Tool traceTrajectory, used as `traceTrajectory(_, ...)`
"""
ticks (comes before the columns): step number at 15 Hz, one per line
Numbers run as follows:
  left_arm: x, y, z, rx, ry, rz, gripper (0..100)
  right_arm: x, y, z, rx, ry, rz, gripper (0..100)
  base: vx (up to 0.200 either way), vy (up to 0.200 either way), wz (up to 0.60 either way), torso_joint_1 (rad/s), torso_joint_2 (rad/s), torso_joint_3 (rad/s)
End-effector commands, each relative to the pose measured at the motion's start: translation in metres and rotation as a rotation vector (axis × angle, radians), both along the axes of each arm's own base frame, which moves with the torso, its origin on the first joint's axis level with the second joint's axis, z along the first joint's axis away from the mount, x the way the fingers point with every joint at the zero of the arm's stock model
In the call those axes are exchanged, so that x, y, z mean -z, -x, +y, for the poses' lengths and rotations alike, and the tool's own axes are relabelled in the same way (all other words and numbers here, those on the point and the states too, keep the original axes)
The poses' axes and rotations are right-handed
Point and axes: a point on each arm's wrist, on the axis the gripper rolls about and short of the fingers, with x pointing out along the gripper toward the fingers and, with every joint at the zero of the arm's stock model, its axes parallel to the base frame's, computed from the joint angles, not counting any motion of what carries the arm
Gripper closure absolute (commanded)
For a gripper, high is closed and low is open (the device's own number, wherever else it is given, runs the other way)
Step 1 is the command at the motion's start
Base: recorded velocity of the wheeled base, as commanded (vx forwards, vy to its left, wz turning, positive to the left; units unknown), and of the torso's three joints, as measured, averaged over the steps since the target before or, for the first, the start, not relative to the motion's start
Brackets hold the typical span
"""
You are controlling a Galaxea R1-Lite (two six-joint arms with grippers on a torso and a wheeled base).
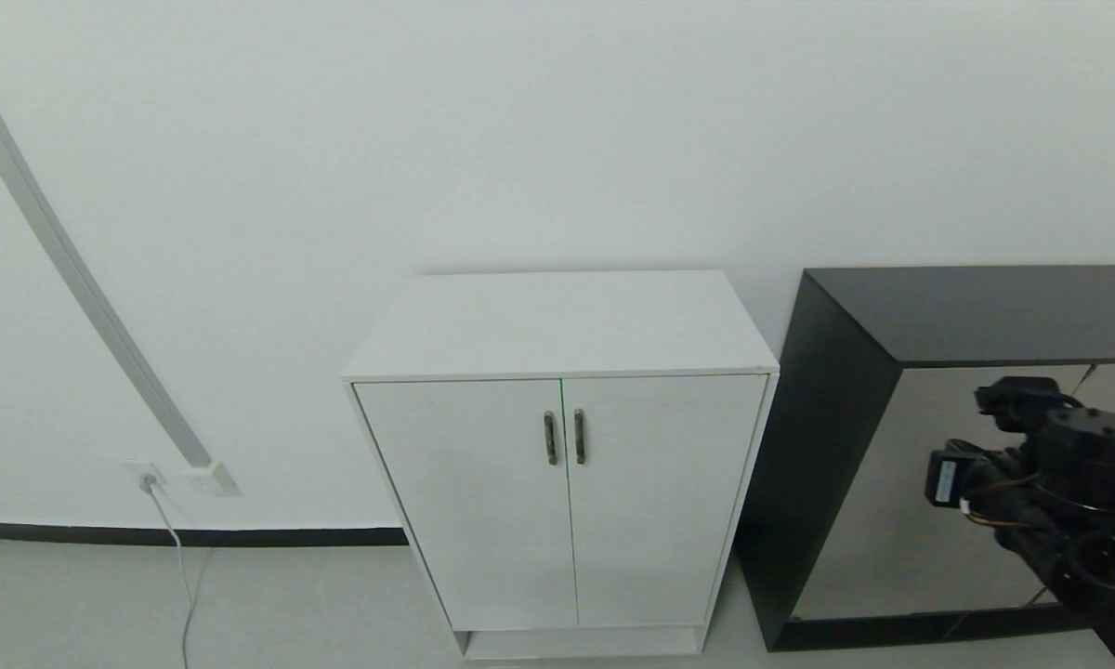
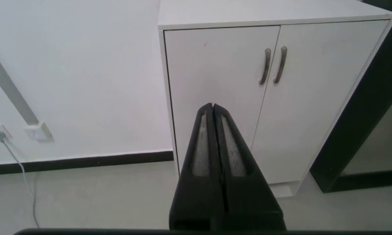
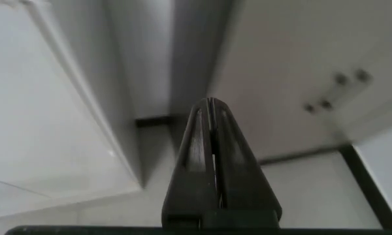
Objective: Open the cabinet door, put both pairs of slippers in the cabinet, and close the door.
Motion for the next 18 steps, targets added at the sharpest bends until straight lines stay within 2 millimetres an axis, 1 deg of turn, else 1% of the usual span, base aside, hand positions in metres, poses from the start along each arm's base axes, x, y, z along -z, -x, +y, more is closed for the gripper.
traceTrajectory(1, 0.000, 0.000, 0.000, 0.000, 0.000, 0.000, 100, -0.018, 0.057, -0.032, 0.090, -0.012, -0.063, 100, 0.000, 0.000, 0.00, 0.000, 0.00, 0.000)
traceTrajectory(3, 0.000, 0.000, 0.000, -0.001, 0.000, 0.000, 100, -0.024, 0.094, -0.043, 0.091, -0.022, -0.099, 100, 0.000, 0.000, 0.00, 0.000, 0.00, 0.000)
traceTrajectory(4, 0.000, 0.000, 0.000, -0.001, 0.000, 0.000, 100, -0.025, 0.102, -0.045, 0.091, -0.023, -0.111, 100, 0.000, 0.000, 0.00, 0.000, 0.00, 0.000)
traceTrajectory(5, 0.000, 0.000, 0.000, 0.000, 0.000, 0.000, 100, -0.031, 0.114, -0.049, 0.104, -0.024, -0.139, 100, 0.000, 0.000, 0.00, 0.000, 0.00, 0.000)
traceTrajectory(6, 0.000, 0.000, 0.000, -0.001, 0.000, 0.000, 100, -0.037, 0.135, -0.051, 0.087, -0.026, -0.154, 100, 0.000, 0.000, 0.00, 0.000, 0.00, 0.000)
traceTrajectory(7, 0.000, 0.000, 0.000, 0.000, 0.000, 0.000, 100, -0.039, 0.148, -0.050, 0.056, -0.025, -0.155, 100, 0.000, 0.000, 0.00, 0.000, 0.00, 0.000)
traceTrajectory(8, 0.000, 0.000, 0.000, -0.001, 0.000, 0.000, 100, -0.041, 0.167, -0.048, 0.038, -0.005, -0.155, 100, 0.000, 0.000, 0.00, 0.000, 0.00, 0.000)
traceTrajectory(12, 0.000, 0.000, 0.000, 0.000, 0.000, 0.000, 100, -0.045, 0.222, -0.041, -0.011, 0.010, -0.129, 100, 0.000, 0.000, 0.00, 0.000, 0.00, 0.000)
traceTrajectory(14, 0.000, 0.000, 0.000, 0.000, 0.000, 0.000, 100, -0.039, 0.246, -0.037, -0.064, -0.002, -0.093, 100, 0.000, 0.000, 0.00, 0.000, 0.00, 0.000)
traceTrajectory(15, 0.000, 0.000, 0.000, 0.000, 0.000, 0.000, 100, -0.036, 0.251, -0.036, -0.087, -0.006, -0.089, 100, 0.000, 0.000, 0.00, 0.000, 0.00, 0.000)
traceTrajectory(16, 0.000, 0.000, 0.000, -0.001, 0.000, 0.000, 100, -0.026, 0.258, -0.035, -0.134, -0.015, -0.062, 100, 0.000, 0.000, 0.00, 0.000, 0.00, 0.000)
traceTrajectory(18, 0.000, 0.000, 0.000, 0.000, 0.000, 0.000, 100, -0.006, 0.262, -0.035, -0.187, -0.025, -0.008, 100, 0.000, 0.000, 0.00, 0.000, 0.00, 0.000)
